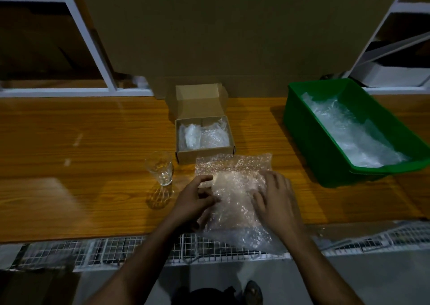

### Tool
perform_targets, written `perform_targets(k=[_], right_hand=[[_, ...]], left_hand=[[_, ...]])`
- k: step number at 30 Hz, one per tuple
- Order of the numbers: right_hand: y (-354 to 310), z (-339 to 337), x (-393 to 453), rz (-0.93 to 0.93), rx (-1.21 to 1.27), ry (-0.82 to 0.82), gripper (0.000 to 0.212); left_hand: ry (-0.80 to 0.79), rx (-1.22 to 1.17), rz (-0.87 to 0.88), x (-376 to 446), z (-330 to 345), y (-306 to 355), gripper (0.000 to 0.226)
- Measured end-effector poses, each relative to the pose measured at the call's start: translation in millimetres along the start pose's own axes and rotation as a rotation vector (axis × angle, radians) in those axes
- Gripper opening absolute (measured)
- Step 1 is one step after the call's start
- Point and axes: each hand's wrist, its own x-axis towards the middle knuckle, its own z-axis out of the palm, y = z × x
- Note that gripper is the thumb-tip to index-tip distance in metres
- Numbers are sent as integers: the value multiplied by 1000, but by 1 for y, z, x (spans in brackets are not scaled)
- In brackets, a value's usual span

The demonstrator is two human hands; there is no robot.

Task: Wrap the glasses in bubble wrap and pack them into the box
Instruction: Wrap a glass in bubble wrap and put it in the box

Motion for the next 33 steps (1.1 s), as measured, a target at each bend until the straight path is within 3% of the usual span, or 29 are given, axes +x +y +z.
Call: perform_targets(k=[2,4,8,12,15,19,22,26,28,31,33], right_hand=[[8,-3,-1,180,6,60,55],[15,-4,-3,248,-100,13,50],[20,-1,2,210,-65,63,20],[8,-12,19,119,74,226,14],[-8,-19,40,1,42,310,12],[-23,-16,52,-16,-69,194,34],[-23,-6,40,-61,-62,158,39],[-8,19,31,-108,-133,-114,54],[-1,26,28,-113,-184,-172,57],[4,25,29,-109,-207,-156,57],[7,23,28,-103,-206,-154,59]], left_hand=[[48,16,67,-1,-3,-4,57],[81,34,114,-3,-5,-5,54],[101,189,195,-4,-4,-5,43],[169,188,247,-6,-6,-10,37],[232,167,283,-8,-8,-14,30],[341,281,317,-5,-14,-21,25],[373,429,271,-7,-15,-25,30],[346,567,241,-9,-13,-29,34],[337,608,266,-9,-13,-34,36],[397,691,372,-7,-14,-38,43],[399,787,562,-5,-19,-37,41]])
